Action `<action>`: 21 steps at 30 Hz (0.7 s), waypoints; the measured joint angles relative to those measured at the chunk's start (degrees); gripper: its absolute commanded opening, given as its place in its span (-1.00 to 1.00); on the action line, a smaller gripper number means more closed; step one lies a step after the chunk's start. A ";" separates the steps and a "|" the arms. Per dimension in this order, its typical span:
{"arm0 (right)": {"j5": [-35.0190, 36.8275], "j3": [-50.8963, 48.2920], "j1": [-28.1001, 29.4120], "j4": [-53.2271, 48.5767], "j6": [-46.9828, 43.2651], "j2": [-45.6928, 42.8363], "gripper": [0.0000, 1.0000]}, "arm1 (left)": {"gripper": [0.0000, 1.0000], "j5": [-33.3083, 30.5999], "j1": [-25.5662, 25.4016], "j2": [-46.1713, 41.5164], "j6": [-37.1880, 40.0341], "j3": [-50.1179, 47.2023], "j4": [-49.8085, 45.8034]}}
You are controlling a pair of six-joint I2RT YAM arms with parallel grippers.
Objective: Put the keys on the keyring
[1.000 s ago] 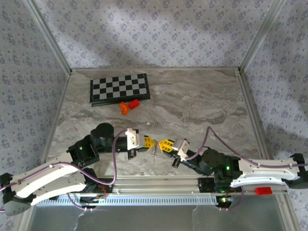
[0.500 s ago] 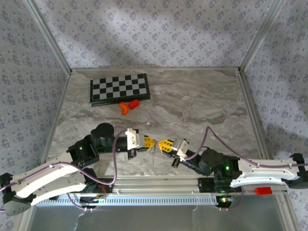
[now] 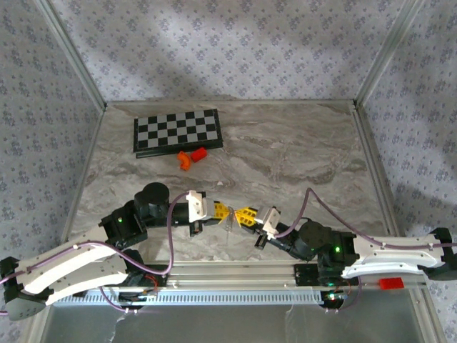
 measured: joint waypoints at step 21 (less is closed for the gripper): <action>-0.04 0.00 -0.96 -0.02 0.20 0.07 -1.00 | -1.00 0.02 0.00 0.00 0.00 -0.02 0.00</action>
